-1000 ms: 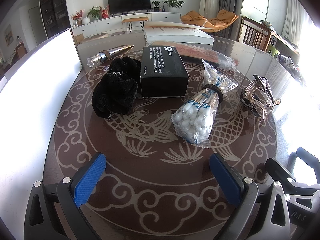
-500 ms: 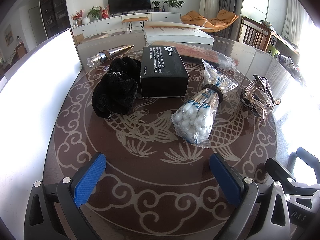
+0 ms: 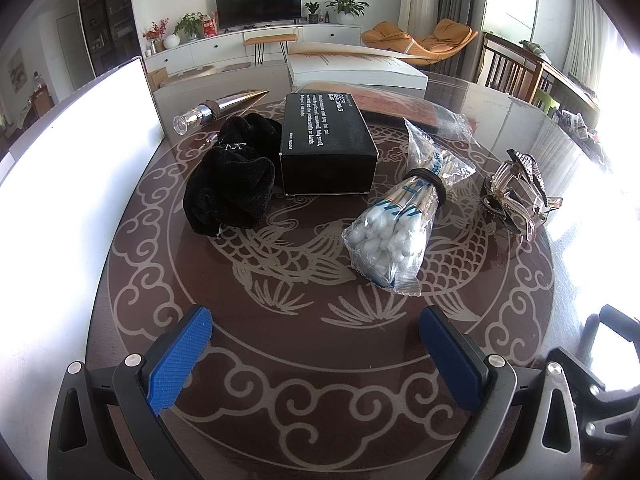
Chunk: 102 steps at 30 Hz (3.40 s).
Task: Organize objects
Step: 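Grasp the cotton swab bundle with the left gripper while the right gripper grasps the silver bow clip, then carry both items over the white bin and open both grippers to drop them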
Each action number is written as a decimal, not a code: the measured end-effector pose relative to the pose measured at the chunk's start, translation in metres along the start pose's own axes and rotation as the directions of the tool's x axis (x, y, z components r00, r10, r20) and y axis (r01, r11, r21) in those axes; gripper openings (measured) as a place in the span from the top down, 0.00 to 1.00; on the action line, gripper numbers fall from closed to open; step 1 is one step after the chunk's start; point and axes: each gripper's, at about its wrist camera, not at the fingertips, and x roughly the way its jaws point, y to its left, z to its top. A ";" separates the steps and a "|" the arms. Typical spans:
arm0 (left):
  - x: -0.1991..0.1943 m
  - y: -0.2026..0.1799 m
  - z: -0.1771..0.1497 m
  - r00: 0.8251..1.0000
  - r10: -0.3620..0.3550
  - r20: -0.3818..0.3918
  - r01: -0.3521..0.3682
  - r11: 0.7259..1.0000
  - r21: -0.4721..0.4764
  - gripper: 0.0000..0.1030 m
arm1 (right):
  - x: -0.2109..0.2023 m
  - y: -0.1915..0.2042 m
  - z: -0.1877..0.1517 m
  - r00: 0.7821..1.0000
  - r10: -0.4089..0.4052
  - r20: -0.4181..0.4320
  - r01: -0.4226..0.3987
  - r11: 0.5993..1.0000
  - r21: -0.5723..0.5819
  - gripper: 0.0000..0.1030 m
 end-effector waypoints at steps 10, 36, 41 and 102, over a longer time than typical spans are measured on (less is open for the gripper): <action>-0.006 -0.001 -0.005 0.998 -0.038 -0.043 0.040 0.998 0.051 0.00 | -0.010 -0.011 0.043 0.990 0.133 -0.056 -0.133 0.991 -0.010 0.02; -0.014 -0.029 0.040 0.989 -0.150 0.006 0.149 0.984 0.099 0.00 | -0.083 -0.034 -0.028 0.949 0.087 0.303 -0.125 0.986 0.111 0.06; 0.022 -0.047 0.060 0.967 -0.225 -0.116 0.241 0.959 0.148 0.00 | -0.098 -0.034 -0.047 0.933 0.002 0.360 -0.031 0.997 0.073 0.05; -0.123 0.013 -0.118 0.940 -0.342 0.007 0.325 0.899 0.295 0.73 | -0.124 -0.005 -0.062 0.945 0.220 0.241 -0.275 0.934 0.226 0.53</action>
